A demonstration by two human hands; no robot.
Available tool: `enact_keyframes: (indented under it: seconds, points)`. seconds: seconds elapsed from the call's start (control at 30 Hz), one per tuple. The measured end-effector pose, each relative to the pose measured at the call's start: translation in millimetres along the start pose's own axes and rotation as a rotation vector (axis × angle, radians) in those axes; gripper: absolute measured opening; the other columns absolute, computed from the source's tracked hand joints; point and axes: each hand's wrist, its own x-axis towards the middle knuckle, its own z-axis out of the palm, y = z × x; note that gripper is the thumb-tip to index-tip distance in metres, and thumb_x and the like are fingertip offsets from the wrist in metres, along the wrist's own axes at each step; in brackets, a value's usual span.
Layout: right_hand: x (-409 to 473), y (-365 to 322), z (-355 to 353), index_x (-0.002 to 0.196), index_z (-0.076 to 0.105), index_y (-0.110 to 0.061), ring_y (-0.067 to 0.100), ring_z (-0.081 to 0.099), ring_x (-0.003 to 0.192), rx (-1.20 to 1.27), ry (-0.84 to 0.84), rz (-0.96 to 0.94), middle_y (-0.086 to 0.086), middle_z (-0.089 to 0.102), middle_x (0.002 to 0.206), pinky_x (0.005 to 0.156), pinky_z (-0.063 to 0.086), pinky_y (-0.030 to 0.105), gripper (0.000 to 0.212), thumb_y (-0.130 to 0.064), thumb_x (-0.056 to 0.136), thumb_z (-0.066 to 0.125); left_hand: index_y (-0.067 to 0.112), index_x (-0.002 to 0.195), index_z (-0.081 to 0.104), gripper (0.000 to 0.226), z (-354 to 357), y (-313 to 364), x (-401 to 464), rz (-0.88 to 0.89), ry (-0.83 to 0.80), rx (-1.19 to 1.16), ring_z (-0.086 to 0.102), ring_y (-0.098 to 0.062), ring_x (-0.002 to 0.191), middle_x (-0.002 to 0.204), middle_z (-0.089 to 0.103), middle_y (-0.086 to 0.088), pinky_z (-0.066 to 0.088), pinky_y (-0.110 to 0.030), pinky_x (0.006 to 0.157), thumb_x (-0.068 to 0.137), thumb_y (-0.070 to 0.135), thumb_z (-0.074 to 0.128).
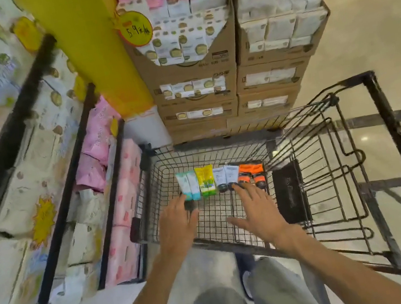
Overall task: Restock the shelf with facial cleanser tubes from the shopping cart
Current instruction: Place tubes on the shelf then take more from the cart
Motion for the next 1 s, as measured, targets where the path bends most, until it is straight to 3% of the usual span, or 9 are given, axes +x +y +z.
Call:
enact_keyframes:
  seconds: [0.13,0.3,0.43,0.53,0.6,0.7,0.8,0.9,1.0]
  points:
    - [61,6,12,0.161,0.016,-0.021,0.028,0.020,0.153,-0.004,-0.077,0.008,0.008,0.022,0.166,0.125,0.022,0.051,0.095,-0.073,0.090,0.052,0.017,0.146,0.047,0.048,14,-7,53,-0.069,-0.057,-0.017,0.050,-0.030,0.134,0.146,0.052,-0.007,0.044,-0.044,0.108,0.102,0.031,0.059]
    - [128,26,55,0.161,0.015,-0.023,0.027,0.020,0.153,0.045,-0.141,0.048,0.006,0.022,0.166,0.125,0.021,0.049,0.094,-0.070,0.090,0.054,0.022,0.147,0.043,0.050,78,-48,125,-0.167,-0.137,-0.062,0.053,-0.024,0.128,0.145,0.049,-0.005,0.049,-0.039,0.097,0.101,0.031,0.060]
    - [159,53,104,0.162,0.015,-0.023,0.025,0.022,0.153,0.107,-0.175,0.091,0.005,0.023,0.166,0.125,0.024,0.044,0.095,-0.076,0.089,0.045,0.026,0.141,0.047,0.042,142,-93,175,-0.221,-0.173,-0.116,0.052,-0.018,0.122,0.133,0.053,0.001,0.048,-0.034,0.092,0.102,0.037,0.056]
    - [168,75,139,0.161,0.022,-0.021,0.026,0.032,0.147,0.143,-0.207,0.133,0.008,0.032,0.161,0.121,0.031,0.042,0.101,-0.083,0.082,0.032,0.017,0.131,0.054,0.030,178,-114,211,-0.303,-0.112,-0.160,0.051,-0.018,0.109,0.121,0.057,-0.001,0.047,-0.037,0.087,0.102,0.025,0.058]
    - [170,87,159,0.160,0.026,-0.019,0.026,0.035,0.145,0.169,-0.222,0.155,0.009,0.036,0.159,0.121,0.032,0.040,0.093,-0.074,0.089,0.048,0.013,0.126,0.058,0.028,199,-127,235,-0.383,-0.047,-0.198,0.058,-0.023,0.105,0.115,0.061,-0.005,0.049,-0.037,0.083,0.100,0.024,0.060]
    - [169,100,180,0.159,0.029,-0.021,0.020,0.035,0.145,0.202,-0.211,0.172,0.003,0.037,0.158,0.121,0.033,0.040,0.086,-0.064,0.091,0.058,0.014,0.136,0.051,0.047,228,-146,261,-0.493,-0.001,-0.216,0.061,-0.028,0.110,0.125,0.060,-0.010,0.055,-0.046,0.089,0.096,0.035,0.065]
    - [166,104,192,0.157,0.032,-0.021,0.018,0.035,0.145,0.229,-0.220,0.186,0.001,0.039,0.156,0.118,0.037,0.046,0.086,-0.071,0.089,0.049,0.014,0.140,0.050,0.053,247,-159,273,-0.527,0.030,-0.233,0.059,-0.026,0.110,0.128,0.056,-0.011,0.053,-0.038,0.083,0.094,0.035,0.068]
    - [168,104,198,0.157,0.032,-0.021,0.021,0.038,0.143,0.206,-0.241,0.210,0.002,0.041,0.154,0.115,0.040,0.049,0.095,-0.081,0.083,0.034,0.013,0.131,0.056,0.046,249,-160,278,-0.588,0.045,-0.330,0.063,-0.027,0.108,0.124,0.063,-0.009,0.055,-0.039,0.082,0.091,0.027,0.073]
    - [177,92,193,0.158,0.030,-0.019,0.021,0.035,0.144,0.229,-0.278,0.224,0.003,0.038,0.156,0.120,0.034,0.039,0.087,-0.069,0.090,0.051,0.007,0.118,0.063,0.032,239,-158,268,-0.695,0.044,-0.498,0.069,-0.025,0.097,0.112,0.069,-0.008,0.054,-0.031,0.071,0.090,0.016,0.076]
